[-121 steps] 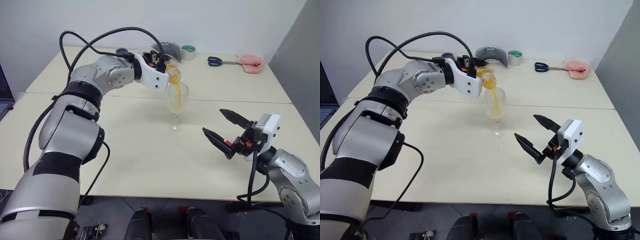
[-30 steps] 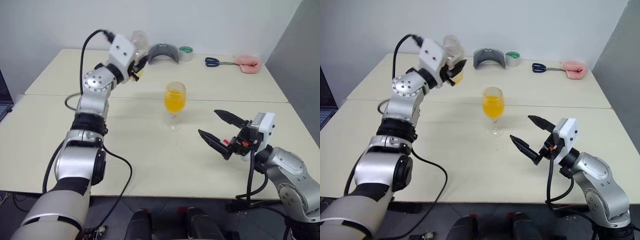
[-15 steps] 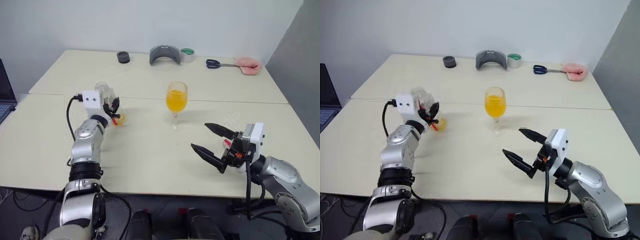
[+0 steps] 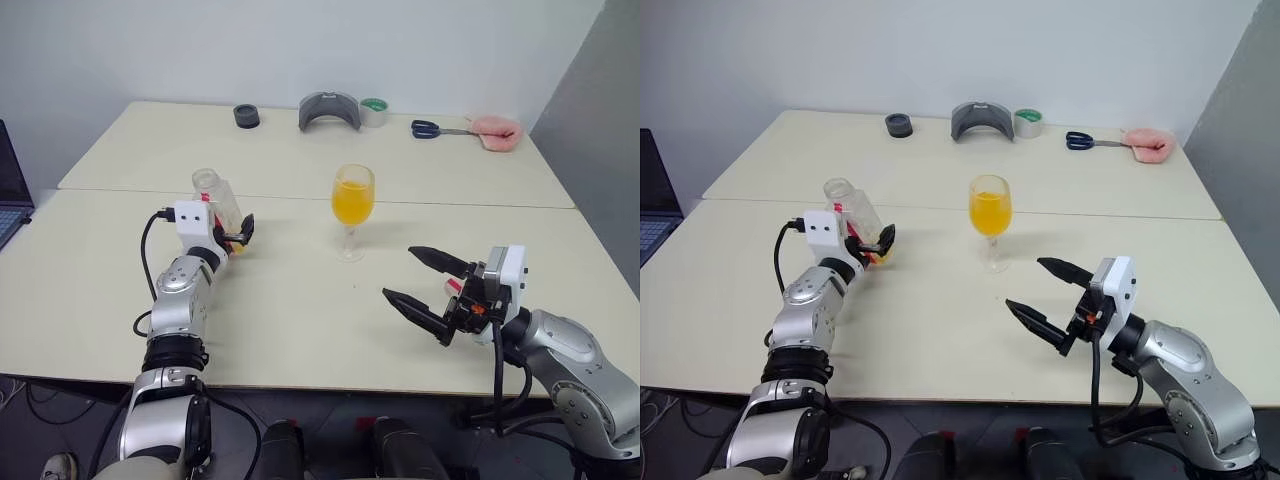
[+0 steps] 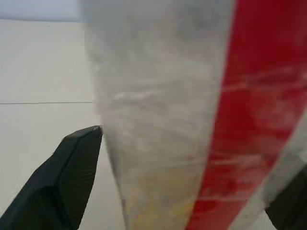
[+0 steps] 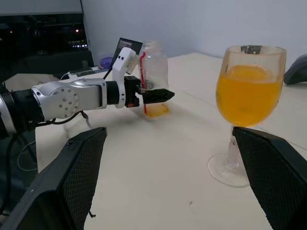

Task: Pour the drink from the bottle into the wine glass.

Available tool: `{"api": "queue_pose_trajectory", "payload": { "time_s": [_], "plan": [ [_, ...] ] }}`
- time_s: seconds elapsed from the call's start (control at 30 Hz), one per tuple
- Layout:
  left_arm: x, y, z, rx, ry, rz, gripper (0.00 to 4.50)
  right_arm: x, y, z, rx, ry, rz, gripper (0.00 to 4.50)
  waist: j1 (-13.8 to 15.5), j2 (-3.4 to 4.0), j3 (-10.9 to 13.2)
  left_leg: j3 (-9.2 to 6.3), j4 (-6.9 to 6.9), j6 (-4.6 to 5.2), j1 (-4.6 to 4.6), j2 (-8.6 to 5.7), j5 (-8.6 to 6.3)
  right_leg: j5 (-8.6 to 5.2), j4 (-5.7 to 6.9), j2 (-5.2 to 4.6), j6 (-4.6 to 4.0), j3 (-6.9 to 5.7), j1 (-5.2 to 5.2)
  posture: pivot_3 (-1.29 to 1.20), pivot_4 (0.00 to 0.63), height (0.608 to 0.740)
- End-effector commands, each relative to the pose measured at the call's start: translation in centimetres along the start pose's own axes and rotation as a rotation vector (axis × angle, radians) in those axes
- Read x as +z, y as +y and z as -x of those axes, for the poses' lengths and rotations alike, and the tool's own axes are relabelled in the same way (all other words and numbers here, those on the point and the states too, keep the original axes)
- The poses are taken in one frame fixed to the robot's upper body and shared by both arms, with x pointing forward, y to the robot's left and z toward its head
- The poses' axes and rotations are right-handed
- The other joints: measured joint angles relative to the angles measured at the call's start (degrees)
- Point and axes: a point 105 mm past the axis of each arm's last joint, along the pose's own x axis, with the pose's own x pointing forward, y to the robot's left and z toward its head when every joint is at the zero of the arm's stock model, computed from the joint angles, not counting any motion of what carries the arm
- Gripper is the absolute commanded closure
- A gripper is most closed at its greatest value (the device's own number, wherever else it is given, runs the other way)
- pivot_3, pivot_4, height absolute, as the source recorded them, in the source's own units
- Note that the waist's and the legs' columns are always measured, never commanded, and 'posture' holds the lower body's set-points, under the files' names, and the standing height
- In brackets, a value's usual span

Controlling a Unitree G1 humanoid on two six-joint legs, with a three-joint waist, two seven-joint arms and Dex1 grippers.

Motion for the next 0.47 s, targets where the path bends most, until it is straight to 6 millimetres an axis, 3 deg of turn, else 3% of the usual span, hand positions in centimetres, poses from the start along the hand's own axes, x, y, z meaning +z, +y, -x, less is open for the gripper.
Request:
{"api": "queue_pose_trajectory", "payload": {
  "time_s": [0.03, 0.23, 0.47],
  "plan": [
    [1.3, -0.2, 1.0, 0.002, -0.027, -0.029, 0.01, 0.6, 0.2, 0.6, -0.017, -0.008, 0.028, 0.0, 0.0, 0.0, 0.0, 0.0, -0.02, 0.0, 0.0, 0.02, 0.0, 0.0, 0.0, 0.0, 0.0, 0.0, -0.01, 0.0, 0.15, 0.74],
    [1.2, -1.1, 5.3, -0.015, 0.012, -0.048, 0.01, -1.5, -0.5, 2.3, -0.171, 0.078, -0.001, 0.0, -0.1, 0.0, 0.0, 0.02, -0.04, -0.01, 0.0, 0.04, 0.0, -0.01, -0.02, -0.01, 0.01, 0.03, -0.02, 0.0, 0.15, 0.74],
    [0.9, -3.3, 10.5, -0.007, 0.077, -0.032, 0.01, -4.8, -2.7, 4.8, -0.587, 0.178, -0.053, 0.0, 0.0, 0.01, 0.0, 0.03, -0.05, -0.02, 0.01, 0.06, -0.01, -0.17, -0.04, -0.04, 0.25, 0.05, -0.04, 0.0, 0.15, 0.74]
  ]
}}
